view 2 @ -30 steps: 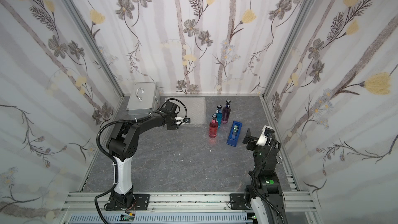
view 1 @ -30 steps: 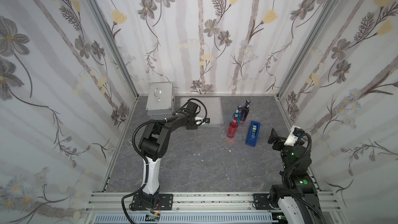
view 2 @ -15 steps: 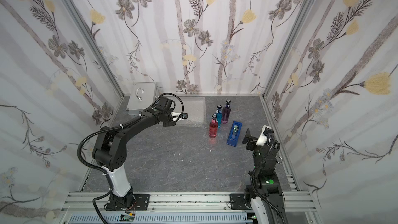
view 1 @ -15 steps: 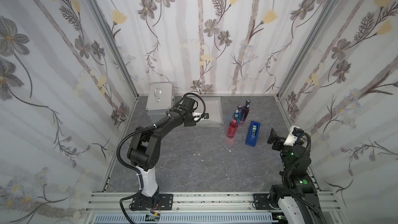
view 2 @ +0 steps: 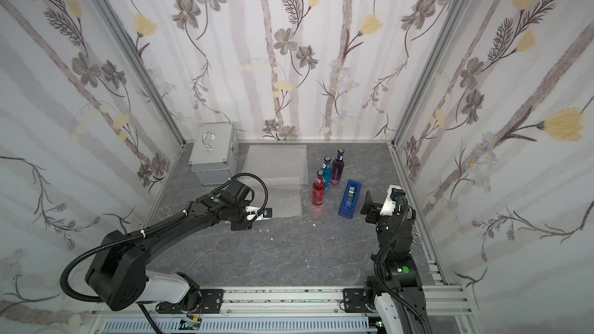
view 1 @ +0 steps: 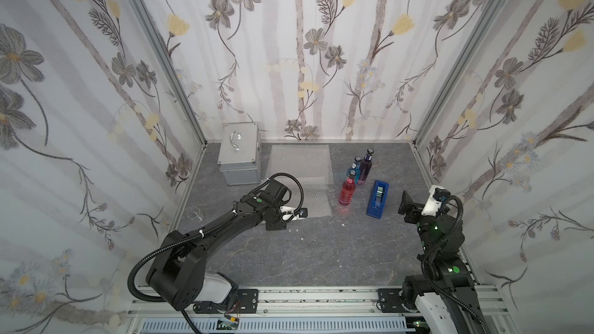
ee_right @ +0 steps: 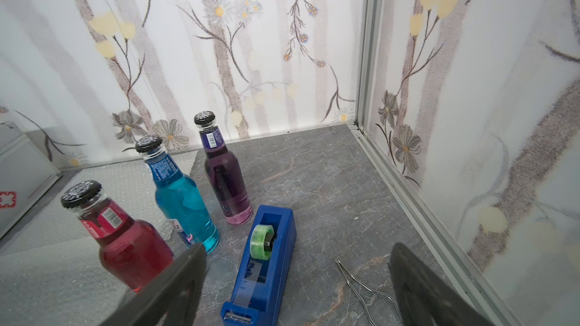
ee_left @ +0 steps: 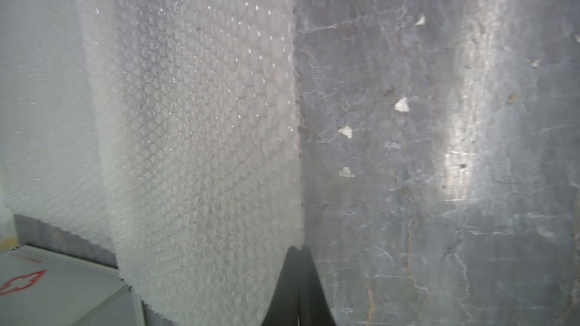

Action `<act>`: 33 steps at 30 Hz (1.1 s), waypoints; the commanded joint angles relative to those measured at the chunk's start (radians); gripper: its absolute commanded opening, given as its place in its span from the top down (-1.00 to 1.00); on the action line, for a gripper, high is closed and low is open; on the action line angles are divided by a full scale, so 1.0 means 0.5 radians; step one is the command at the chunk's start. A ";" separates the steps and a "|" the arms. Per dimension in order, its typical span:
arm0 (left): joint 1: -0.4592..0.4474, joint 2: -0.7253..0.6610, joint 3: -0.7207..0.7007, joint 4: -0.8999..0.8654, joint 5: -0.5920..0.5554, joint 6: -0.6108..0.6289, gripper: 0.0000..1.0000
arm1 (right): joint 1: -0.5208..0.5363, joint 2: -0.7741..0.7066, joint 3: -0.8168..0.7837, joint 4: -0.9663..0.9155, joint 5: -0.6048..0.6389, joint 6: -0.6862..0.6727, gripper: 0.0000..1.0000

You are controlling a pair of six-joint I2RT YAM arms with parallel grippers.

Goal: Wrap wine bottles in bubble wrap
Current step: Move the bubble wrap to the center of the board.

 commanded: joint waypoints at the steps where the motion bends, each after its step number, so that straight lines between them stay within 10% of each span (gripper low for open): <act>1: -0.072 -0.042 -0.125 0.014 0.035 -0.079 1.00 | 0.070 0.050 0.092 -0.045 -0.082 0.001 -0.73; 14: -0.132 -0.090 -0.339 0.122 0.080 0.008 0.96 | 0.923 0.577 0.570 -0.202 0.621 0.557 -0.65; 18: -0.136 -0.135 -0.303 0.071 0.090 -0.085 0.01 | 1.117 0.820 0.703 -0.130 0.727 0.612 -0.65; 22: -0.121 -0.251 -0.220 -0.011 0.074 -0.263 -0.46 | 1.160 1.088 0.830 -0.154 0.717 0.676 -0.65; 33: 0.562 -0.583 -0.044 0.133 0.346 -1.490 -1.00 | 1.155 1.638 1.018 -0.097 0.684 0.739 -0.66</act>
